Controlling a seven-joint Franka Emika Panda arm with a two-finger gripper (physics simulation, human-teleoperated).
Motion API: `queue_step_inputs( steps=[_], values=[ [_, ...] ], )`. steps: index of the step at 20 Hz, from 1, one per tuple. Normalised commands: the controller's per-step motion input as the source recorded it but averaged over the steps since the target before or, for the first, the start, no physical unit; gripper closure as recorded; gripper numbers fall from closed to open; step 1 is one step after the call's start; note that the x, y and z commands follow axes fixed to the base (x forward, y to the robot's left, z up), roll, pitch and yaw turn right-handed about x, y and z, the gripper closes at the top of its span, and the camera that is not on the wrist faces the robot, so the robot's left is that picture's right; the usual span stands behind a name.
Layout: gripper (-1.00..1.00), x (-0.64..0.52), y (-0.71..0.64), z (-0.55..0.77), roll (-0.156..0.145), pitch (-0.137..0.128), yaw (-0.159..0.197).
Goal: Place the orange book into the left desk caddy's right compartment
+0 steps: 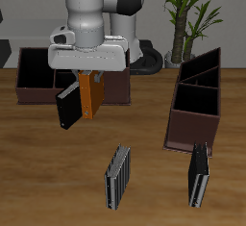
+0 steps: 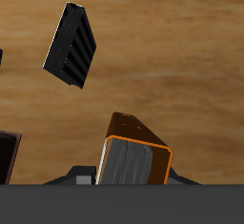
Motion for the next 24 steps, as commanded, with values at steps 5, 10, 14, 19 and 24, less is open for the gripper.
queue_step_inputs(
  steps=[5,10,14,19,24],
  values=[
    [1.0,-0.24,0.44,0.46,0.011,-0.04,-0.027],
    [1.0,-0.21,0.39,0.3,0.021,-0.018,-0.039],
    [1.0,-0.16,0.4,0.09,-0.014,0.025,-0.014],
    [1.0,-0.07,0.47,0.08,-0.019,0.045,-0.015],
    [1.0,-0.08,0.66,0.05,0.041,0.029,0.021]
  ],
)
